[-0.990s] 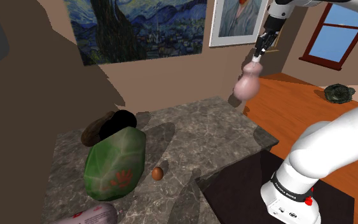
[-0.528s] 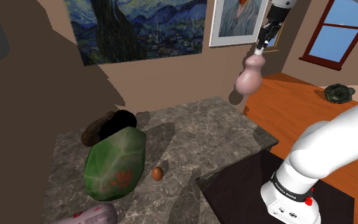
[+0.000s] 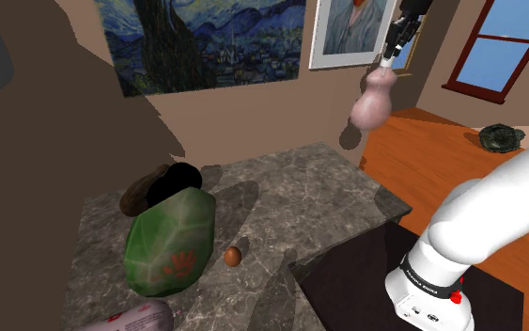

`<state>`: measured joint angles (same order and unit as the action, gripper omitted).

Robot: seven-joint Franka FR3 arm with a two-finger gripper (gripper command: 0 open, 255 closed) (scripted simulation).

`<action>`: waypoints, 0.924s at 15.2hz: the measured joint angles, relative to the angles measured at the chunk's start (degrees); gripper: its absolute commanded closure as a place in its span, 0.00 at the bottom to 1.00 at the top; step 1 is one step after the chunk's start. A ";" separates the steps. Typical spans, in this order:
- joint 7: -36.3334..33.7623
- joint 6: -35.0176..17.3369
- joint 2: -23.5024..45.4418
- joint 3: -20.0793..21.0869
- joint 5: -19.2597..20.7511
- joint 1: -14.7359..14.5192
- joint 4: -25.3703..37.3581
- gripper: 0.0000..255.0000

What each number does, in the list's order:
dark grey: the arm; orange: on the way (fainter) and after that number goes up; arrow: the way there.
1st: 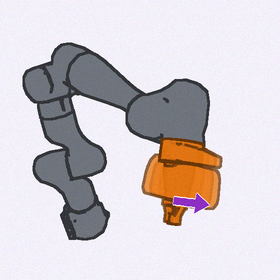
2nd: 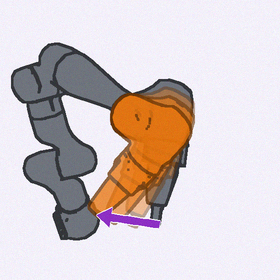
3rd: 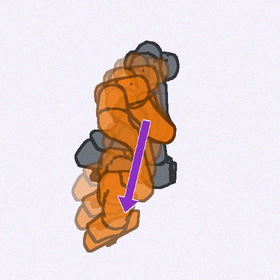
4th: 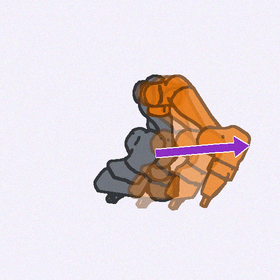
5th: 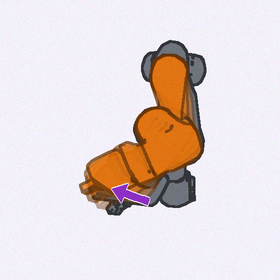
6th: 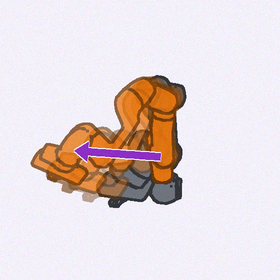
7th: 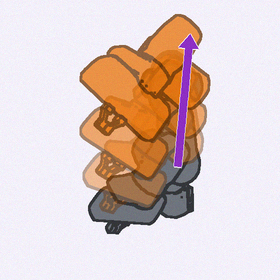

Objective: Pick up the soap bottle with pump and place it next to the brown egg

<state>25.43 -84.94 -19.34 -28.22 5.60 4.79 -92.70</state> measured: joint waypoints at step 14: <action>1.89 11.82 8.32 -2.32 -3.73 -0.79 19.26 1.00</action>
<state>27.33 -73.12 -11.02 -30.54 1.87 4.00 -73.44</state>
